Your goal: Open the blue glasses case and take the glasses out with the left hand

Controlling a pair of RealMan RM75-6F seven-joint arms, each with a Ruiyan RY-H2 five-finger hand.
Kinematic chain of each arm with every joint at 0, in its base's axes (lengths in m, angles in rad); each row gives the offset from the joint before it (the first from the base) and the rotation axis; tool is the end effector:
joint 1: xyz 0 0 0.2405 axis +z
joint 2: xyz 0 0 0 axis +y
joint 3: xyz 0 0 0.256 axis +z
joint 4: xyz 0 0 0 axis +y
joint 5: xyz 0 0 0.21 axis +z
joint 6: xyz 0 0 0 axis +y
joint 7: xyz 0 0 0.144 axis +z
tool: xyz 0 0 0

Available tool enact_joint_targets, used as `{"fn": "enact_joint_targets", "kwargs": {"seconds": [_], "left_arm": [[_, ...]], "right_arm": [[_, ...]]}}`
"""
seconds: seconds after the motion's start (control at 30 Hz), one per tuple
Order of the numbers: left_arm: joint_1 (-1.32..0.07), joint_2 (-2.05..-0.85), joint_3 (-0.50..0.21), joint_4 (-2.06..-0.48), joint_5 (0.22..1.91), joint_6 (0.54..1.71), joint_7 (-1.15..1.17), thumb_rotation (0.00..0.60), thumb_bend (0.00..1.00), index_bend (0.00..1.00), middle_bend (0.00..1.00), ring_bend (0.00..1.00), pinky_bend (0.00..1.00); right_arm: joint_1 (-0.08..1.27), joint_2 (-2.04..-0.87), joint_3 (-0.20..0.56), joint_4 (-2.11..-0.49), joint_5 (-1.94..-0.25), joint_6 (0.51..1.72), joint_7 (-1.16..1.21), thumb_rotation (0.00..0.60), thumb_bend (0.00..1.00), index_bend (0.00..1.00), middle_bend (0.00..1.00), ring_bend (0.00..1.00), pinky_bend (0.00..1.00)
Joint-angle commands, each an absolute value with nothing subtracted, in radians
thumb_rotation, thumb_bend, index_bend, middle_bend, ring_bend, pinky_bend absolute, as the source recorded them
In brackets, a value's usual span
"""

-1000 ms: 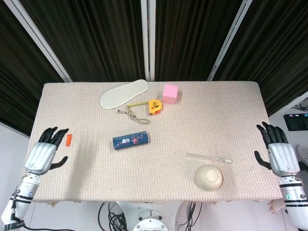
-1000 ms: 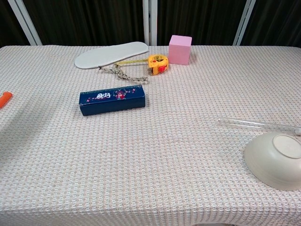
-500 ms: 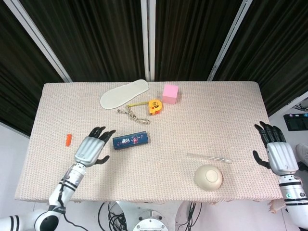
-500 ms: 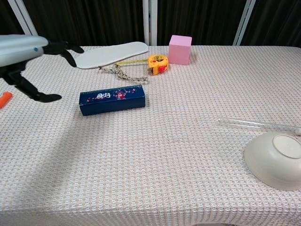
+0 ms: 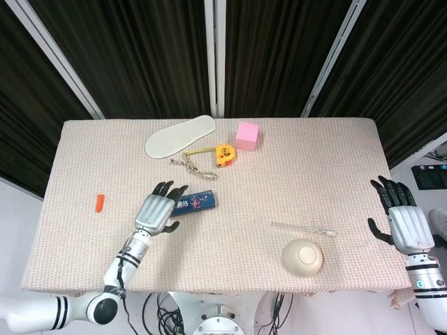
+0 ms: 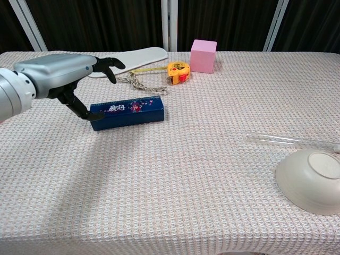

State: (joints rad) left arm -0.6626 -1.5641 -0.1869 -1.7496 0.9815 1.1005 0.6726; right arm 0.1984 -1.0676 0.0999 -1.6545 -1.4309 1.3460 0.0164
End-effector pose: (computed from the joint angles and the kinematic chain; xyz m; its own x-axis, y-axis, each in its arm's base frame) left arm -0.1230 0.2958 -0.0164 0.4582 0.2661 0.8481 0.8692 -0.3339 -0.3648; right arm -0.2949 -0.2251 0.1640 0.3787 -0.0471 0.9243 -0.9251 -0.0508 0.3764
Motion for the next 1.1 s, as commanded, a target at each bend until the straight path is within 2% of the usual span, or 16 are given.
{"fn": "enact_joint_targets", "kwargs": {"seconds": [0.03, 0.57, 0.97, 1.1], "left_arm": [[-0.677, -1.575, -0.189, -1.731, 0.949, 1.091, 0.677, 0.6, 0.26, 0.07, 0.17, 0.01, 0.09], [-0.733, -1.606, -0.201, -1.612, 0.836, 1.034, 0.629, 0.6, 0.26, 0.07, 0.2, 0.01, 0.09], [-0.769, -1.622, -0.199, -1.58, 0.806, 1.019, 0.623, 0.6, 0.27, 0.08, 0.21, 0.01, 0.1], [-0.784, -1.62, -0.198, -1.59, 0.771, 1.028, 0.653, 0.6, 0.27, 0.11, 0.22, 0.01, 0.11]], "right_arm": [[0.198, -1.067, 0.1, -1.655, -1.431, 1.346, 0.016, 0.6, 0.33, 0.0, 0.0, 0.0, 0.0], [0.201, -1.067, 0.103, -1.652, -1.423, 1.34, 0.019, 0.6, 0.33, 0.0, 0.0, 0.0, 0.0], [0.202, -1.069, 0.103, -1.652, -1.416, 1.335, 0.01, 0.6, 0.33, 0.0, 0.0, 0.0, 0.0], [0.202, -1.068, 0.105, -1.652, -1.412, 1.334, 0.012, 0.6, 0.33, 0.0, 0.0, 0.0, 0.0]]}}
